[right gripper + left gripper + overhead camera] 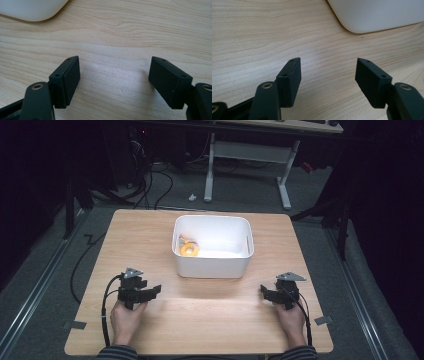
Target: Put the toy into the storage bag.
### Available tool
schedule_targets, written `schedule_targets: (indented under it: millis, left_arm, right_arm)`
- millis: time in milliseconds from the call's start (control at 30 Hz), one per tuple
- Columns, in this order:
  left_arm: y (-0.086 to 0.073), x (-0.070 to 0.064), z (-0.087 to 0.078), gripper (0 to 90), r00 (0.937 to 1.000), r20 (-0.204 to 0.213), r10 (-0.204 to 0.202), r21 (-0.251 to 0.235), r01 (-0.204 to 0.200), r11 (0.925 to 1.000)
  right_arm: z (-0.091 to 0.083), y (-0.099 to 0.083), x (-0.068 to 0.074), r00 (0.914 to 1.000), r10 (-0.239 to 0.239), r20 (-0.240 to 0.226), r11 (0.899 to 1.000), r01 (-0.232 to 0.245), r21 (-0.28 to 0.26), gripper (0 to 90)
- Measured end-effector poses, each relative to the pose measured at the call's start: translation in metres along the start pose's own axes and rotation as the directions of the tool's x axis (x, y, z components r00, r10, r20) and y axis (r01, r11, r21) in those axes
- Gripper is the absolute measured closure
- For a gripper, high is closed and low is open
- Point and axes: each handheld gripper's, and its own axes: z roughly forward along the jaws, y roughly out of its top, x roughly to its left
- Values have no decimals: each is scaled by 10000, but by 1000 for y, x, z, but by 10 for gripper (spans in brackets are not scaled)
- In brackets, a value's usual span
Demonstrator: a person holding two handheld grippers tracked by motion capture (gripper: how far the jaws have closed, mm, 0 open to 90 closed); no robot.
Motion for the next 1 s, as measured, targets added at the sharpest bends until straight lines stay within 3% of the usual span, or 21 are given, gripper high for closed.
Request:
schedule_targets:
  millis: [767,1000]
  left_arm:
    - [-11,2,21,377,9978,-663,38,60,-34,10000]
    - [-11,-2,26,371,9954,-910,292,128,-281,9995]
  right_arm:
    - [0,0,0,10000,-1,-3,10000,1,2,256]
    - [0,0,0,10000,1,-1,10000,-1,2,256]
